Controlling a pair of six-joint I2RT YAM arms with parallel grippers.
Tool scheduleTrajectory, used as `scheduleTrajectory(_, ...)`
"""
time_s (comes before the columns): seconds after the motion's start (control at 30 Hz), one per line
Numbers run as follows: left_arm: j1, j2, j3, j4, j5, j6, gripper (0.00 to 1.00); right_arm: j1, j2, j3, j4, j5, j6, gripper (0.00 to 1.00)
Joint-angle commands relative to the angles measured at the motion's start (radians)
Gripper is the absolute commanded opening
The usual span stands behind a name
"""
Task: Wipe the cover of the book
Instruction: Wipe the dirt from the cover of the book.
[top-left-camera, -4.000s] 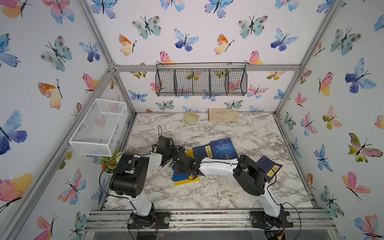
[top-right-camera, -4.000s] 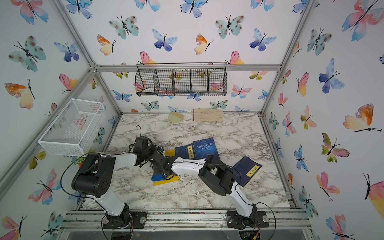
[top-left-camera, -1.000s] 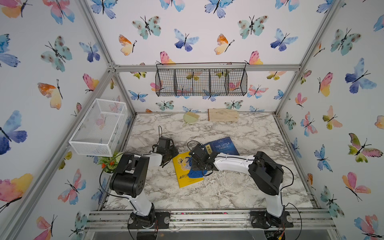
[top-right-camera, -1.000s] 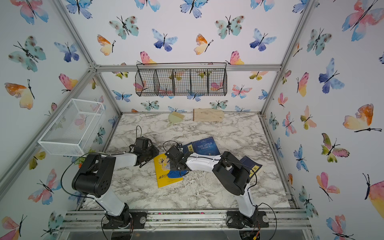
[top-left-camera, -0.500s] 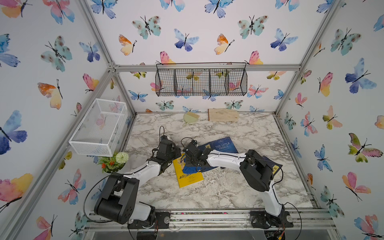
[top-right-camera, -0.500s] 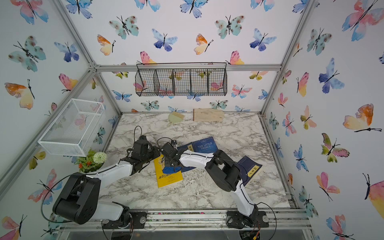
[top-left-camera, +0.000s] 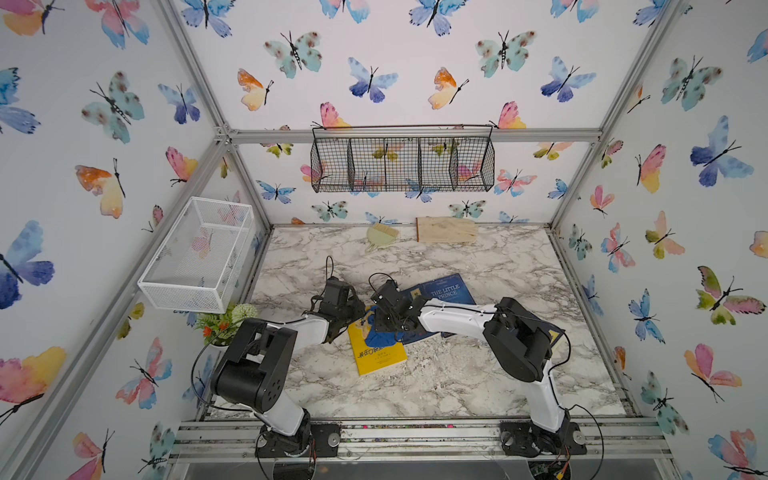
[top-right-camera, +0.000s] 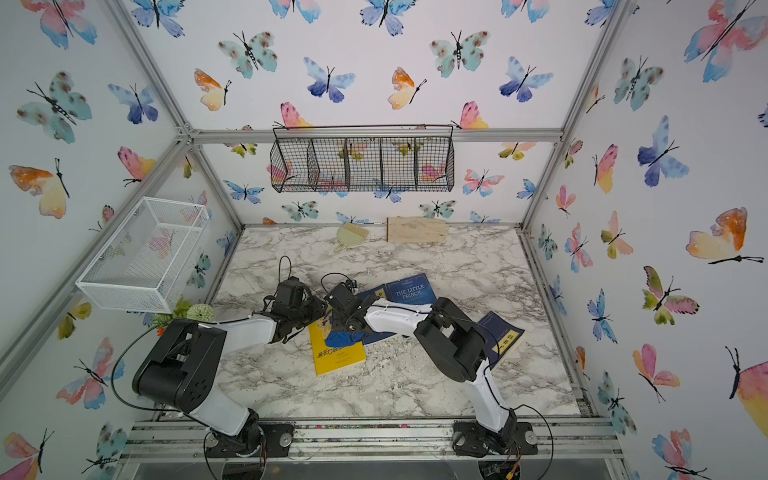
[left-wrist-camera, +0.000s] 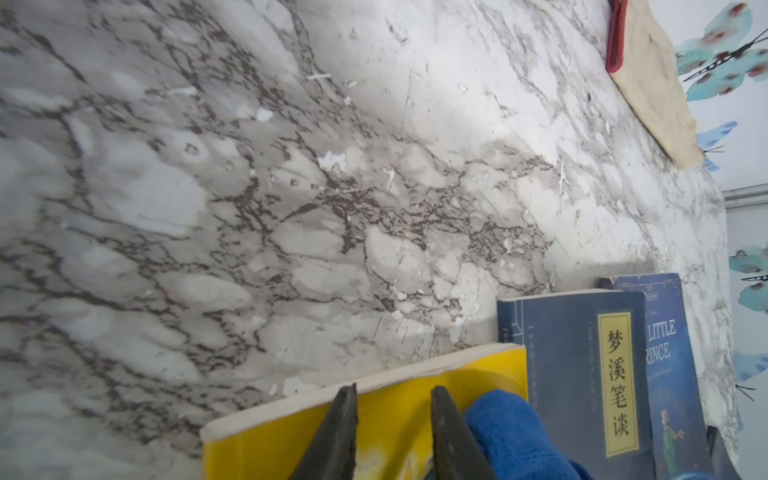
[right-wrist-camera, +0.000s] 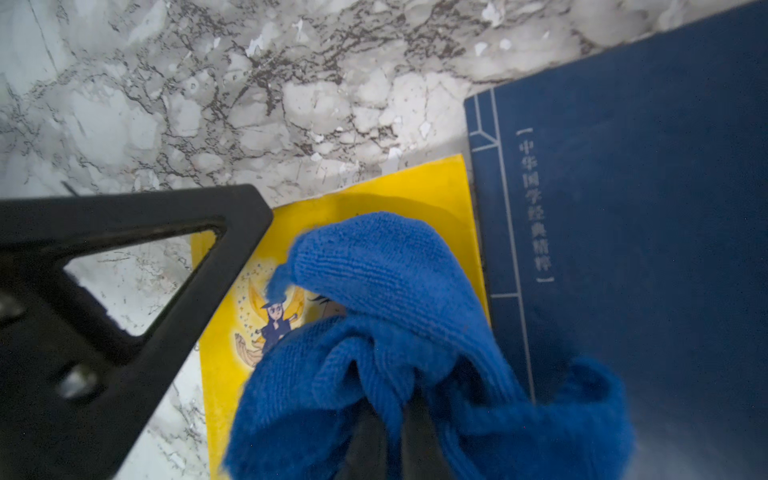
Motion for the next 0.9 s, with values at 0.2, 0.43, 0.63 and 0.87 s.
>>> scheduleTrajectory(0.2, 0.021, 0.042, -0.002, -0.086, 0.019, -0.013, 0.31, 0.085, 0.051, -0.194, -0.177, -0.064, 0.092, 0.01)
scheduleTrajectory(0.43, 0.021, 0.009, -0.016, -0.080, 0.014, -0.012, 0.31, -0.003, 0.192, -0.016, -0.270, 0.031, 0.014, 0.01)
scheduleTrajectory(0.63, 0.021, 0.013, -0.017, -0.074, 0.023, -0.013, 0.31, -0.039, 0.249, 0.116, -0.322, 0.049, -0.011, 0.01)
scheduleTrajectory(0.87, 0.021, -0.051, -0.030, -0.075, 0.005, 0.000, 0.34, -0.039, 0.261, 0.046, -0.288, 0.028, 0.007, 0.01)
